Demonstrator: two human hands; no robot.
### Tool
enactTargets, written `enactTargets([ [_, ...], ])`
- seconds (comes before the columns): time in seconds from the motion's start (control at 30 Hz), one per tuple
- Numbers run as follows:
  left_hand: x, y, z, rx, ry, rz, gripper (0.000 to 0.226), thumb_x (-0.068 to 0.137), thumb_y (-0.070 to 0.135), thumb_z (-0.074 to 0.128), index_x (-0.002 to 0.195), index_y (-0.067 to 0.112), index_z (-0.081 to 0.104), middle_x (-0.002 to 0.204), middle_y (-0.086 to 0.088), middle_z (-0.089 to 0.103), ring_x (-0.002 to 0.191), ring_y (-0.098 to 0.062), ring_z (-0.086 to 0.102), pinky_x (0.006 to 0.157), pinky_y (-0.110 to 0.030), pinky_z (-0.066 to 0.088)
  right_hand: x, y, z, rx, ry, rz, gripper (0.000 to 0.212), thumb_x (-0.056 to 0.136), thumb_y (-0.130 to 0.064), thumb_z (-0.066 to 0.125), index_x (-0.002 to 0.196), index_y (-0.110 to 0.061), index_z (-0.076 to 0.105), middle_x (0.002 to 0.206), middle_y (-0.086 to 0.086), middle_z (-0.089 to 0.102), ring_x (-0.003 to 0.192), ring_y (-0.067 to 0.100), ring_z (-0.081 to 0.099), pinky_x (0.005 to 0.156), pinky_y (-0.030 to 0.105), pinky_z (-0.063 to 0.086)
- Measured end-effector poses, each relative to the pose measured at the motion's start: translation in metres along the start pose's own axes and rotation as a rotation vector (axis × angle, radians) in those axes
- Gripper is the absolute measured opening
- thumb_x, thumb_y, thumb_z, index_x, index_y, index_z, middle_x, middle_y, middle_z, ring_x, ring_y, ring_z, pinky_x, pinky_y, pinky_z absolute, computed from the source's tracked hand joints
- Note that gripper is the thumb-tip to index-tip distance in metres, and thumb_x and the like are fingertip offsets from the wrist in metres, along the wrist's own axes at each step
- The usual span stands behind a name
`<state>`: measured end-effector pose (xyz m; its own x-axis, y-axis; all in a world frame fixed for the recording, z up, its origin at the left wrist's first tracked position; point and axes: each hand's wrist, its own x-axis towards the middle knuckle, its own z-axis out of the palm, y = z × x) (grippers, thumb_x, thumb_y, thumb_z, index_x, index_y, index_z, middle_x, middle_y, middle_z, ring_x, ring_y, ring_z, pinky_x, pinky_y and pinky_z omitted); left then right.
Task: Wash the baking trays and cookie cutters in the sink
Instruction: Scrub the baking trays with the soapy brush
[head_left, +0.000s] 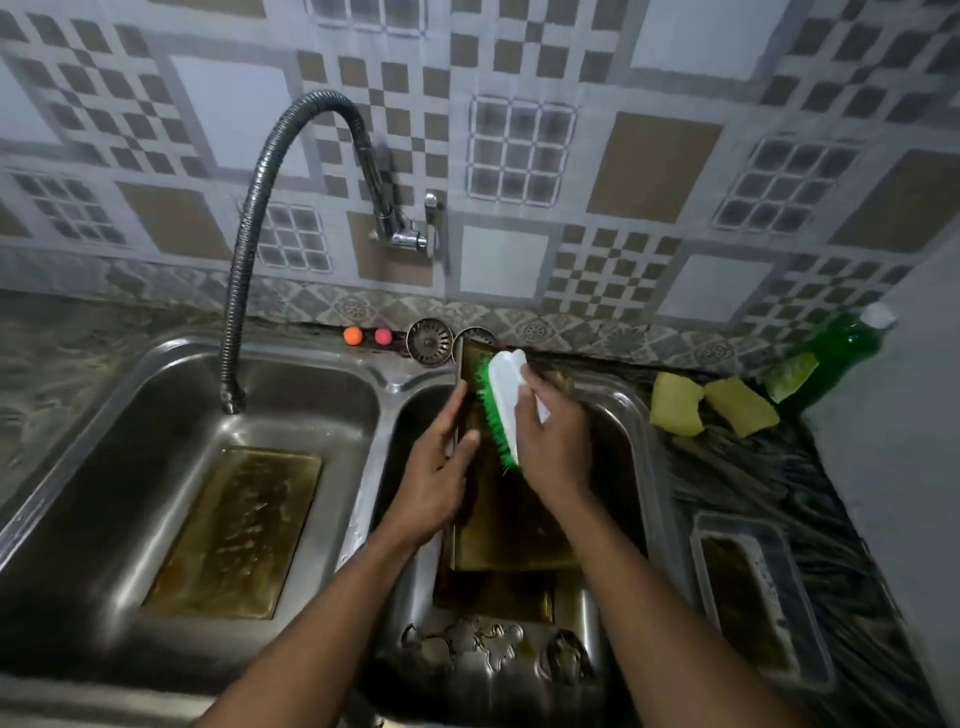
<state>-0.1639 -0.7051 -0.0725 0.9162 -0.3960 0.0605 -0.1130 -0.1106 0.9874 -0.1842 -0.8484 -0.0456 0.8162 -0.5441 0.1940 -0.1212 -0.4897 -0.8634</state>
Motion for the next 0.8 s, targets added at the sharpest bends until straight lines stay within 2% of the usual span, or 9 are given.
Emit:
enactTargets([
  [0.1,0.006,0.003,-0.009,-0.009,0.087,0.018,0.057,0.1,0.003,0.051,0.149,0.023,0.031,0.14,0.029,0.042,0.13,0.018,0.039,0.104,-0.006,0.033,-0.025,0.016,-0.008,-0.059,-0.106,-0.128,0.034,0.098,-0.035,0.053,0.129,-0.028,0.063,0.122,-0.013,0.066,0.108,-0.006,0.058,0.086,0.011,0.047],
  [0.2,0.0,0.004,-0.016,-0.001,0.079,0.014,0.058,0.101,0.001,0.049,0.151,0.021,0.029,0.138,0.028,0.042,0.123,0.023,0.042,0.097,-0.002,0.035,-0.017,0.038,-0.02,-0.045,0.005,0.011,0.032,0.098,-0.03,0.055,0.126,-0.023,0.066,0.123,-0.005,0.068,0.112,0.007,0.062,0.089,0.021,0.049],
  [0.27,-0.005,0.001,-0.016,-0.004,0.031,0.004,0.059,0.102,0.006,0.049,0.154,0.026,0.029,0.146,0.022,0.044,0.126,0.013,0.047,0.102,-0.012,0.04,0.0,0.041,-0.022,-0.061,0.089,0.089,0.03,0.098,-0.026,0.055,0.124,-0.018,0.068,0.119,0.003,0.07,0.11,0.018,0.065,0.083,0.022,0.047],
  [0.37,-0.007,-0.004,-0.009,-0.006,-0.046,0.001,0.06,0.102,0.016,0.051,0.155,0.033,0.027,0.149,0.012,0.048,0.127,-0.015,0.055,0.11,-0.038,0.039,0.021,0.021,-0.015,-0.063,0.15,0.154,0.031,0.098,-0.03,0.054,0.125,-0.023,0.068,0.118,0.007,0.07,0.106,0.024,0.066,0.074,0.018,0.044],
  [0.43,-0.003,0.0,-0.005,-0.003,-0.034,0.009,0.061,0.101,0.021,0.052,0.155,0.033,0.026,0.153,0.013,0.043,0.138,-0.012,0.045,0.117,-0.043,0.033,0.022,0.002,-0.003,-0.048,0.111,0.124,0.032,0.098,-0.032,0.053,0.127,-0.026,0.066,0.123,0.002,0.068,0.111,0.02,0.064,0.073,0.01,0.043],
  [0.53,0.007,0.005,-0.008,0.006,0.017,0.017,0.06,0.101,0.014,0.053,0.153,0.027,0.028,0.146,0.029,0.041,0.137,0.007,0.038,0.114,-0.021,0.033,-0.001,-0.016,0.01,-0.028,-0.034,-0.045,0.032,0.098,-0.031,0.054,0.128,-0.025,0.065,0.125,-0.007,0.067,0.112,0.006,0.061,0.089,0.021,0.05],
  [0.63,0.009,0.002,-0.016,-0.011,0.089,0.011,0.058,0.101,0.004,0.051,0.152,0.02,0.029,0.136,0.033,0.041,0.124,0.024,0.039,0.097,0.0,0.033,-0.025,0.007,0.002,-0.052,-0.098,-0.122,0.033,0.098,-0.032,0.055,0.128,-0.025,0.064,0.122,-0.009,0.068,0.107,0.0,0.062,0.085,0.021,0.053],
  [0.73,0.0,-0.001,-0.02,-0.027,0.075,-0.013,0.059,0.101,0.002,0.048,0.152,0.021,0.026,0.135,0.03,0.044,0.118,0.025,0.044,0.093,-0.001,0.038,-0.022,0.036,-0.015,-0.056,-0.022,0.063,0.031,0.098,-0.028,0.056,0.126,-0.022,0.065,0.121,-0.004,0.069,0.106,0.008,0.065,0.082,0.019,0.051],
  [0.8,-0.005,-0.006,-0.019,-0.02,0.024,-0.038,0.06,0.101,0.006,0.05,0.154,0.027,0.029,0.145,0.021,0.045,0.129,0.014,0.044,0.106,-0.013,0.039,-0.006,0.04,-0.019,-0.062,0.064,0.165,0.031,0.098,-0.028,0.056,0.126,-0.021,0.066,0.121,0.0,0.069,0.108,0.018,0.066,0.083,0.021,0.048],
])
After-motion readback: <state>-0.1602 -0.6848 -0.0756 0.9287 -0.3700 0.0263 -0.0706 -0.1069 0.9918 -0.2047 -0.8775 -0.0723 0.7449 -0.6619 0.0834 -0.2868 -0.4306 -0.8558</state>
